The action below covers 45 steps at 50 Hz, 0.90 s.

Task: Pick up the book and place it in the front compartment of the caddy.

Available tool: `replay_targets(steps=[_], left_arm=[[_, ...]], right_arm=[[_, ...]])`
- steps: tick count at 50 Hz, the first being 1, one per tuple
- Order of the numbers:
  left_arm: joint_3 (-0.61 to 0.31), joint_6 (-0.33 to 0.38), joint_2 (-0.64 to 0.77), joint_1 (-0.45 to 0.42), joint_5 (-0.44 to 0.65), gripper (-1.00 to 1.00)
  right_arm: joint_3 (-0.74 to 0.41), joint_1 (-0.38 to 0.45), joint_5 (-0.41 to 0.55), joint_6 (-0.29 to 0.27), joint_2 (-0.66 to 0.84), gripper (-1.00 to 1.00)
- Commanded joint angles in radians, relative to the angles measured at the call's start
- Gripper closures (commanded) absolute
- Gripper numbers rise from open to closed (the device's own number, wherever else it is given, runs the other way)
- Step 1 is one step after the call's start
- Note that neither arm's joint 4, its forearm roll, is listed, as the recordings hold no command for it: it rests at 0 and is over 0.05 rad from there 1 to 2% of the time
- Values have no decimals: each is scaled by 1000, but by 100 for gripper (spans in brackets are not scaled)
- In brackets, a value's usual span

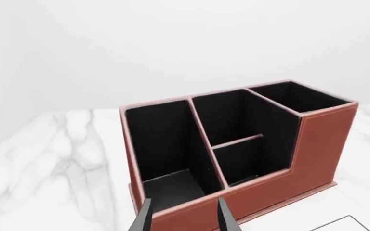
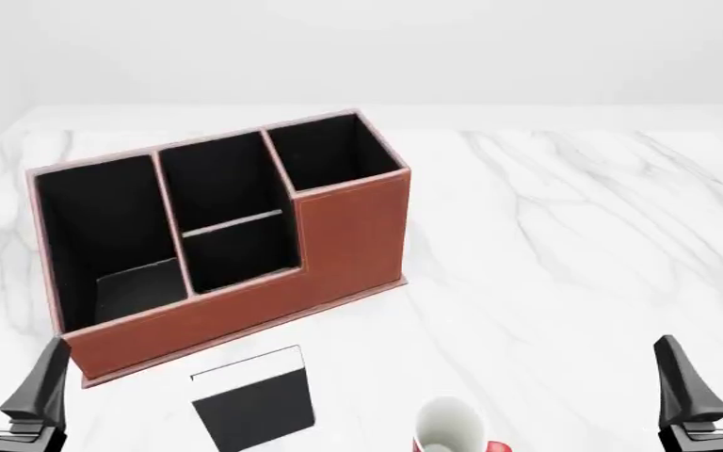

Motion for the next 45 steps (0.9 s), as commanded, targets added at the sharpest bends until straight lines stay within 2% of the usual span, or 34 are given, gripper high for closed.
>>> replay_targets(steps=[1, 4, 10, 12, 13, 15, 16, 18, 20, 28, 29, 30, 31, 33, 34, 35, 36, 38, 39, 42, 45], left_arm=[[2, -2, -1, 9, 9, -100], [2, -3, -1, 8, 7, -100], [-3, 39, -1, -12, 16, -100], [-22, 78, 6, -17, 51, -100], [-50, 82, 25, 3, 62, -100], [-98, 74, 17, -8, 119, -100], [-95, 97, 27, -16, 115, -100], [-107, 98, 51, 4, 102, -100], [-137, 95, 43, -18, 128, -100], [-139, 95, 45, -39, 128, -100], [-232, 109, 101, -33, 187, -100], [-254, 131, 127, -46, 208, -100], [-280, 178, 142, -51, 286, -100], [-279, 212, 141, -77, 293, -100], [-277, 220, 149, -85, 291, -100], [-303, 163, 21, -160, 289, -100], [-310, 173, 151, -140, 254, -100], [-354, 159, 101, -174, 316, -100], [-370, 172, 89, -189, 359, -100], [-380, 221, 175, -238, 319, -100], [-403, 259, 221, -286, 327, -100]], right_arm=[[0, 0, 0, 0, -1, -100], [0, 0, 0, 0, -1, -100], [0, 0, 1, 0, -1, -100], [0, 0, 1, 0, -1, -100], [0, 0, 1, 0, -1, -100], [0, 0, 1, 0, -1, -100], [0, 0, 0, 0, -1, -100], [0, 0, 0, 0, -1, -100], [0, 0, 0, 0, -1, -100], [0, 0, 0, 0, -1, -100], [-11, 0, 10, 0, 1, -100], [-11, 0, 11, 0, 1, -100], [-11, 0, 11, 0, 0, -100], [-11, 0, 11, 0, 1, -100], [-11, 0, 11, 0, 1, -100], [-11, 0, 11, 0, 0, -100], [-11, 0, 11, 0, 1, -100], [-11, 0, 10, 0, 0, -100], [-11, 0, 11, 0, 1, -100], [-11, 0, 11, 0, 1, -100], [-11, 0, 11, 0, 1, -100]])
